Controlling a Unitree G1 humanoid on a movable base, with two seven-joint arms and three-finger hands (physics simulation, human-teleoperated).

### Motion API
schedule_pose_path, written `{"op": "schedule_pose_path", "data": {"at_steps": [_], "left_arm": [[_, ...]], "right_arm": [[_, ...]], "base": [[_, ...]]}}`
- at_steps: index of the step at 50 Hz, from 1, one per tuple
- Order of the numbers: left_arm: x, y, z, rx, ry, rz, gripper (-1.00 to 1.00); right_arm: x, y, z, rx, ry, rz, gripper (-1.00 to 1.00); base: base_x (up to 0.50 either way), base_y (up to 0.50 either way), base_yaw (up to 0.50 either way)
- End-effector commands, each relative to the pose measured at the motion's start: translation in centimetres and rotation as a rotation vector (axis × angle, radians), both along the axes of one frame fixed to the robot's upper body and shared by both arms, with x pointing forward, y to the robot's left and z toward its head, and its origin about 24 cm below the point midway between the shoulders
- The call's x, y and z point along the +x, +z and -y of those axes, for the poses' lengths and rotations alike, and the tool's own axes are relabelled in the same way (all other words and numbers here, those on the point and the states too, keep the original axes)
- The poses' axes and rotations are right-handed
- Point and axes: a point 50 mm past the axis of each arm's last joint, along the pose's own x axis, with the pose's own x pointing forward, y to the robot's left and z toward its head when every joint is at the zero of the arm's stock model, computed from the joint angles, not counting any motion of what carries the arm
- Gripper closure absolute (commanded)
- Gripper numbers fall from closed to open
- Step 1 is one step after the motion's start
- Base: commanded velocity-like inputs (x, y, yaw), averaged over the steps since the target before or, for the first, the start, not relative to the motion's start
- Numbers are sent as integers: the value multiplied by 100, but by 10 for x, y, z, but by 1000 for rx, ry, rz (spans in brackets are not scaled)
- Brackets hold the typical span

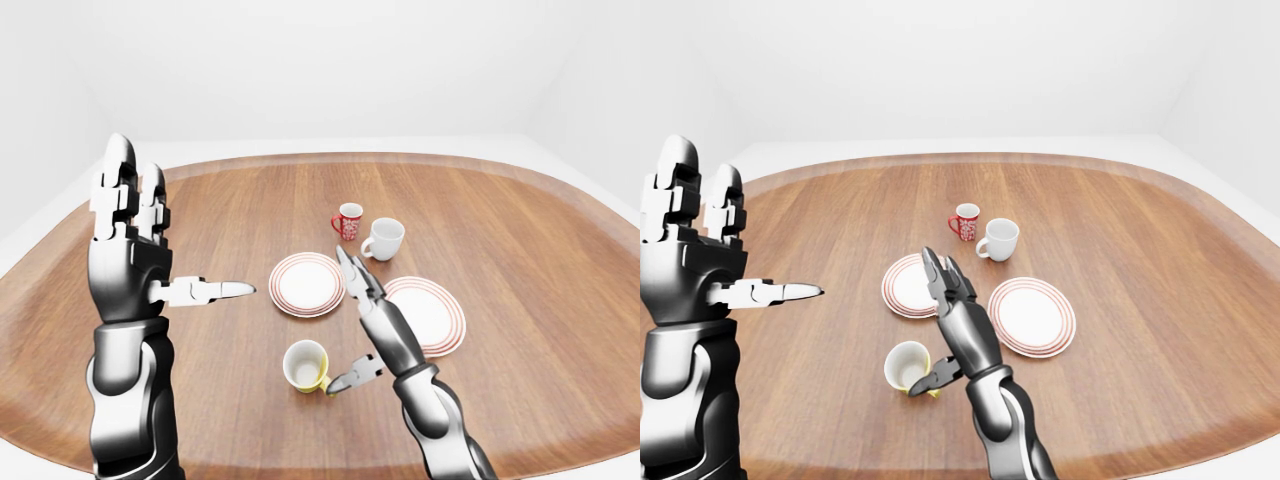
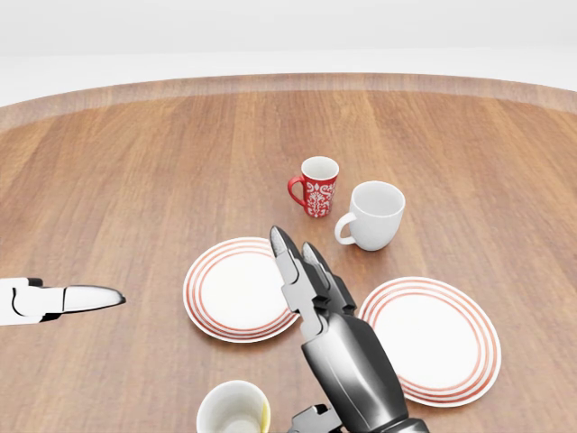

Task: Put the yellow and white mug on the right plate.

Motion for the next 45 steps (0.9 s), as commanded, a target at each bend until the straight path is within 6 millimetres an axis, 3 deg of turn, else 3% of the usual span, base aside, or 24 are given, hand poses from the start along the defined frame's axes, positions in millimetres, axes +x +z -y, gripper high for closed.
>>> {"op": "schedule_pose_path", "data": {"at_steps": [1,28,45], "left_arm": [[0,0,-1,0,2,2,-100],[-1,2,-1,-2,2,10,-100],[-1,3,-2,-2,2,13,-100]], "right_arm": [[0,-19,-3,-20,-16,-60,-100],[7,-64,-10,-95,-73,-185,-100],[14,-74,-13,-127,-89,-209,-100]], "base": [[0,0,0],[0,0,0],[0,0,0]]}}
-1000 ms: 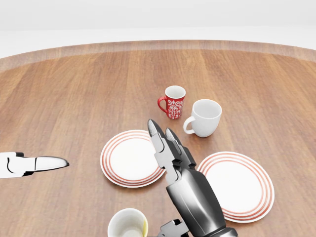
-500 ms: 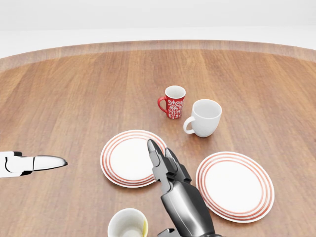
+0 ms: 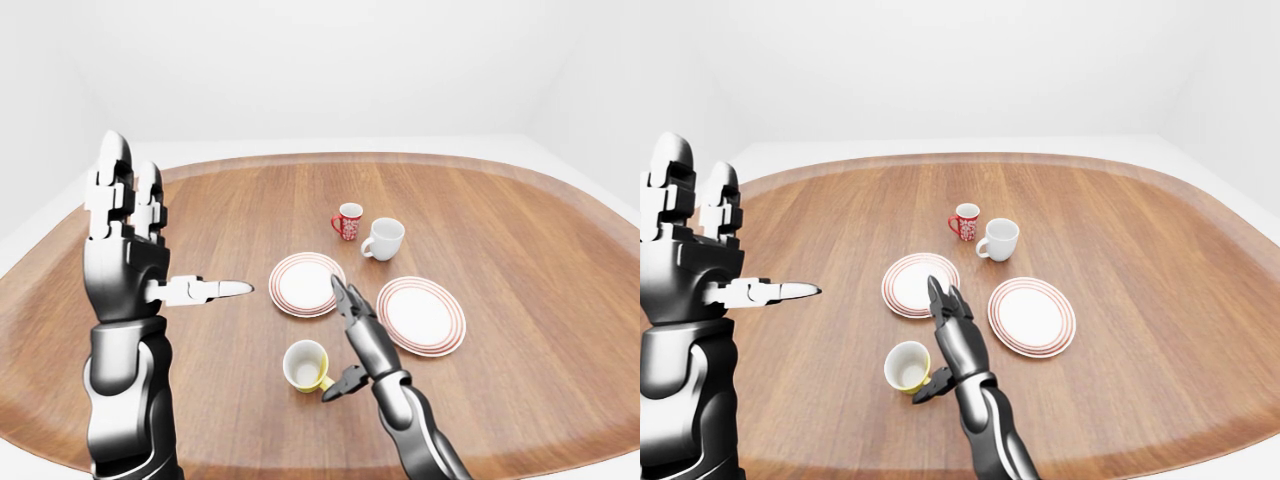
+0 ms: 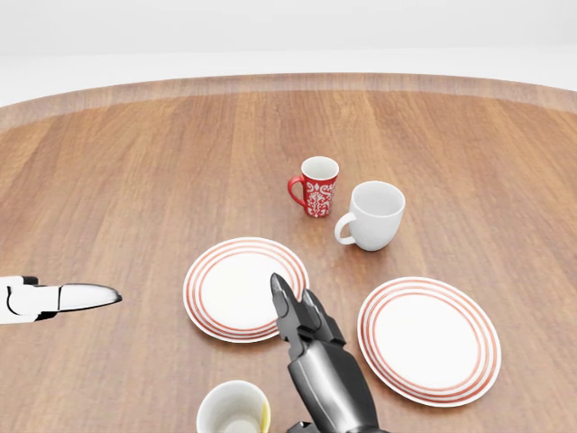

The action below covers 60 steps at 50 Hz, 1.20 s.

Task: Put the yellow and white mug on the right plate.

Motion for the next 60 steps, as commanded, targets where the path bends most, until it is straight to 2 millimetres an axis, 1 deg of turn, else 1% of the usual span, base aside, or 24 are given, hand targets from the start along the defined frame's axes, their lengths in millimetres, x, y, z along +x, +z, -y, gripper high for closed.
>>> {"op": "schedule_pose_path", "data": {"at_steps": [1,18,34,43,60], "left_arm": [[0,1,0,-1,0,3,-100],[-1,2,0,0,0,8,-100],[-2,5,-2,-2,3,24,-100],[-2,7,-3,-3,4,33,-100],[-3,9,-4,-8,5,42,-100]], "right_arm": [[4,-8,-3,-25,-7,-19,-100],[11,-18,-9,-46,-17,-46,-100],[10,-29,-16,-66,-7,-59,-100],[14,-37,-20,-76,-5,-65,-100],[20,-44,-26,-100,3,-70,-100]], "base": [[0,0,0],[0,0,0],[0,0,0],[0,0,0],[0,0,0]]}}
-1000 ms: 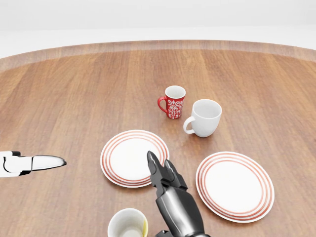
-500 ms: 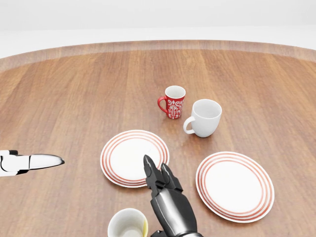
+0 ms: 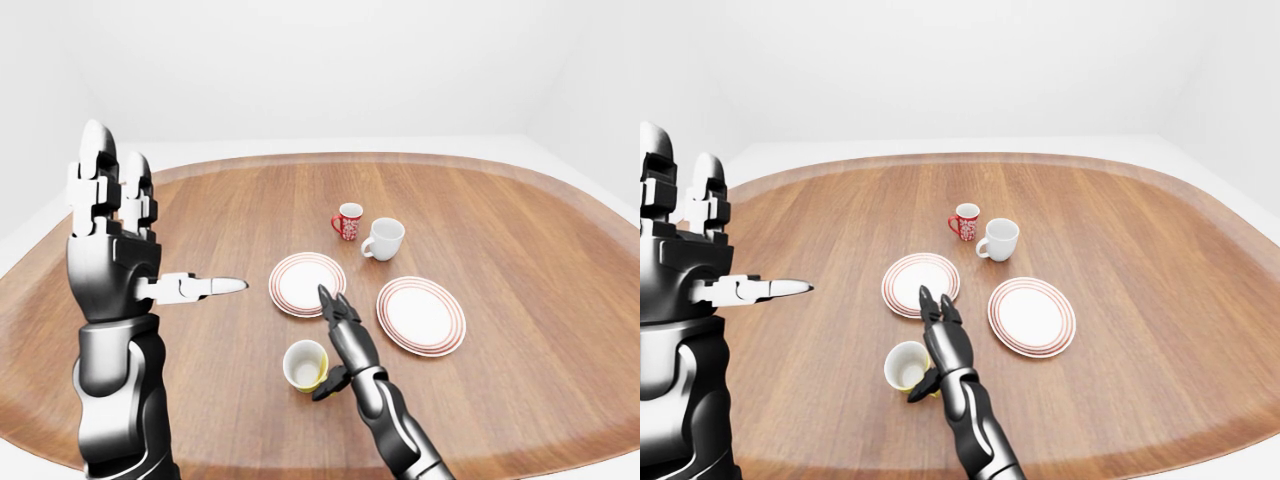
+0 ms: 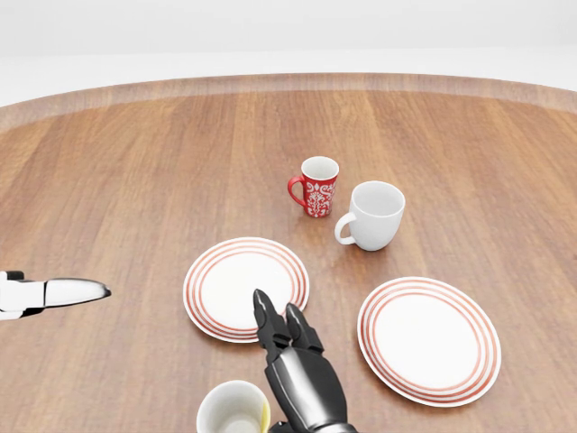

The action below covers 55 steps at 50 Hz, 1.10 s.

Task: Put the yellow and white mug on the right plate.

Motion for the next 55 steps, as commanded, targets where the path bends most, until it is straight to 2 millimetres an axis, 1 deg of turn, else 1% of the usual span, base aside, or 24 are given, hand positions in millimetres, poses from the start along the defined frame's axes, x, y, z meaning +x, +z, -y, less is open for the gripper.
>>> {"op": "schedule_pose_path", "data": {"at_steps": [1,12,16,25,36,55], "left_arm": [[0,1,-1,-2,1,2,-100],[-5,7,-1,0,0,37,-100],[-3,5,-1,-2,1,27,-100],[-3,6,-1,-3,0,29,-100],[-3,6,-2,-5,1,28,-100],[-2,5,-1,-6,0,25,-100]], "right_arm": [[3,-7,-5,-19,9,-5,-100],[7,-18,-9,-40,20,-12,-100],[7,-21,-12,-47,24,-14,-100],[3,-29,-17,-59,41,-17,-100],[-3,-33,-21,-66,55,-22,-100],[-7,-45,-23,-100,50,-45,-100]], "base": [[0,0,0],[0,0,0],[0,0,0],[0,0,0],[0,0,0],[0,0,0]]}}
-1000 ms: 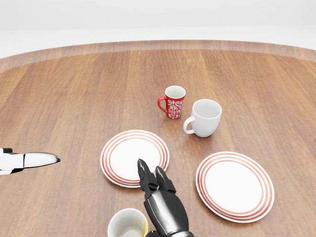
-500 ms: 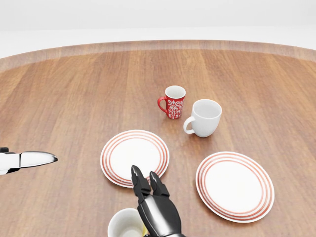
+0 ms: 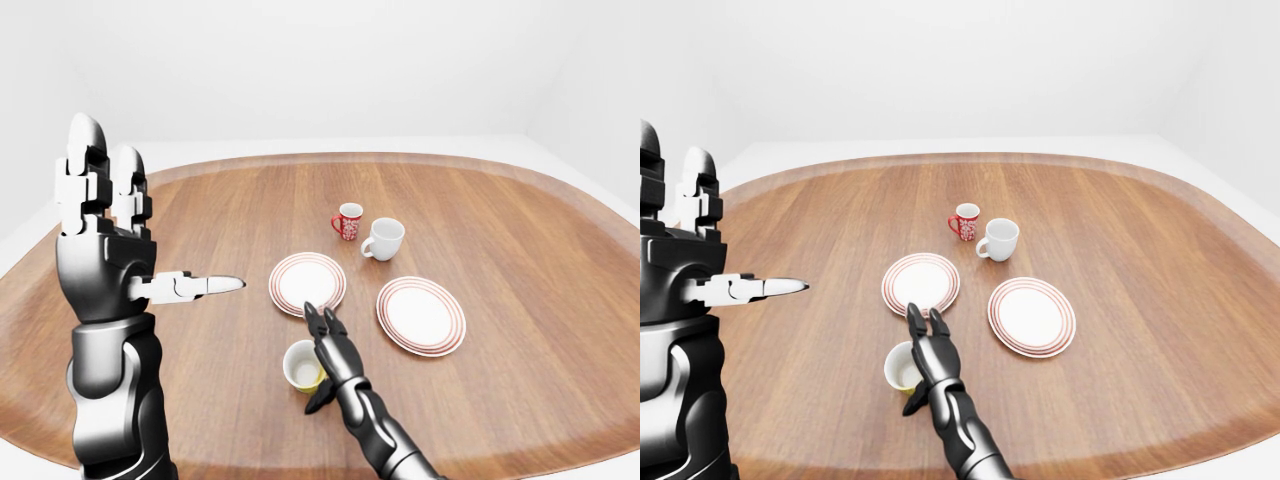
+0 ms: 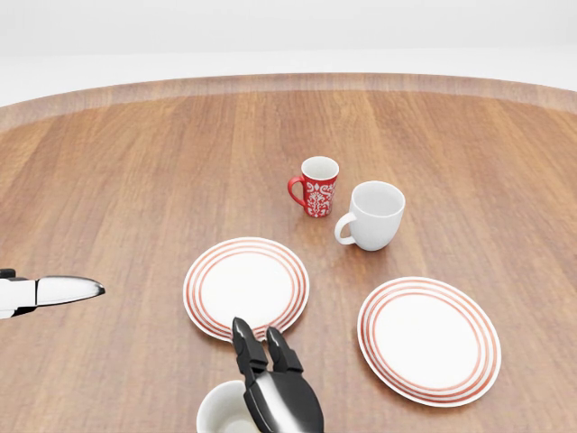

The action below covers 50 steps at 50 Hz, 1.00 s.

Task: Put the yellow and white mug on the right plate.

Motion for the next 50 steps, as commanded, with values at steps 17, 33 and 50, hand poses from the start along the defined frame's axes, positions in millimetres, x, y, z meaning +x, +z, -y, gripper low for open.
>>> {"op": "schedule_pose_path", "data": {"at_steps": [17,33,50], "left_arm": [[0,0,0,0,-1,0,-100],[1,-1,1,0,-2,-5,-100],[-1,2,0,1,0,10,-100]], "right_arm": [[2,-19,1,-64,-28,-37,-100],[1,-21,2,-52,-44,-59,100],[3,2,7,18,-28,-4,100]], "base": [[0,0,0],[0,0,0],[0,0,0]]}}
